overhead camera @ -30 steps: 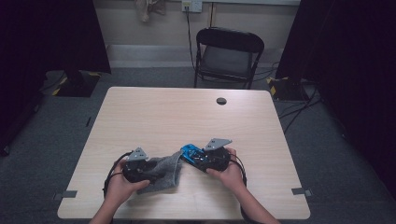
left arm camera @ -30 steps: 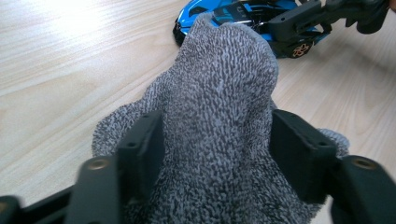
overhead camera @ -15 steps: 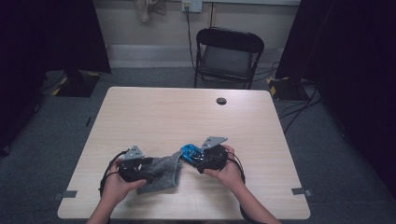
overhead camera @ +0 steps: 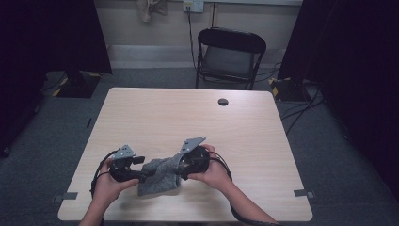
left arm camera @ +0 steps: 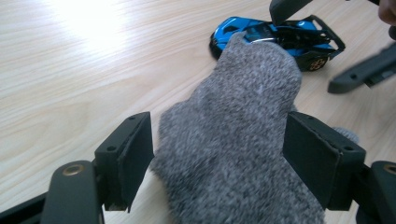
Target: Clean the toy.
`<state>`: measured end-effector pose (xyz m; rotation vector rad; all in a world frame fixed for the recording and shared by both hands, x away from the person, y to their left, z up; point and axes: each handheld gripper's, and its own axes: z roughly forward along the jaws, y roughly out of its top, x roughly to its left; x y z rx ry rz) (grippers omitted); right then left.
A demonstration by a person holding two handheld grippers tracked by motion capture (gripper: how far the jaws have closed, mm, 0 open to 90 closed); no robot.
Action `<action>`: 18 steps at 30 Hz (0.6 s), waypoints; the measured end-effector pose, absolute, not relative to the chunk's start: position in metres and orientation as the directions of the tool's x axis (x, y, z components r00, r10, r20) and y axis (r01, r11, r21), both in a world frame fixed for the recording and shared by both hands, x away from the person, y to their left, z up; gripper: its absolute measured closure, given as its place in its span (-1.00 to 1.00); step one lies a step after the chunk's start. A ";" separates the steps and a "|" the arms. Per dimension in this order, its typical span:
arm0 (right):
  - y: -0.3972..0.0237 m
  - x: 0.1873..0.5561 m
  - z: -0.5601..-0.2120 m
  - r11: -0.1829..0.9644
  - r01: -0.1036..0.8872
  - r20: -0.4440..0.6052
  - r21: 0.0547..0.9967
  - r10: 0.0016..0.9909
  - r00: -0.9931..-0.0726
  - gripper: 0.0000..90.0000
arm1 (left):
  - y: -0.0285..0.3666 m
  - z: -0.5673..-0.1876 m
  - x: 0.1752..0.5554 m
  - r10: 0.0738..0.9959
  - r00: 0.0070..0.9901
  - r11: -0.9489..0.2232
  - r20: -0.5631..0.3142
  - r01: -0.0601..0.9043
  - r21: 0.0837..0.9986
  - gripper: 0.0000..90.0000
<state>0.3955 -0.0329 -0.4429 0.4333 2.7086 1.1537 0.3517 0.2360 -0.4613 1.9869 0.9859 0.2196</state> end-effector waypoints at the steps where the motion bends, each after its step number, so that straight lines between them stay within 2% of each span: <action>1: -0.028 0.395 -0.442 0.663 0.190 -0.039 0.724 0.314 -0.949 -0.52 | 0.238 -0.461 0.352 0.720 0.662 -0.289 -0.208 0.559 0.777 -0.46; 9: 0.010 0.390 -0.449 0.667 0.169 0.003 0.726 0.243 -0.970 -0.49 | 0.249 -0.460 0.352 0.740 0.638 -0.259 -0.212 0.561 0.786 -0.46; 12: 0.020 0.388 -0.461 0.691 0.178 0.014 0.700 0.236 -0.972 -0.43 | 0.252 -0.460 0.351 0.743 0.634 -0.256 -0.215 0.565 0.785 -0.46; 16: 0.026 0.383 -0.479 0.757 0.153 -0.023 0.635 0.216 -0.976 -0.23 | 0.254 -0.459 0.351 0.749 0.628 -0.249 -0.212 0.563 0.788 -0.45; 18: 0.025 0.382 -0.486 0.744 0.176 -0.005 0.644 0.234 -0.972 -0.21 | 0.256 -0.458 0.351 0.751 0.627 -0.250 -0.208 0.561 0.789 -0.45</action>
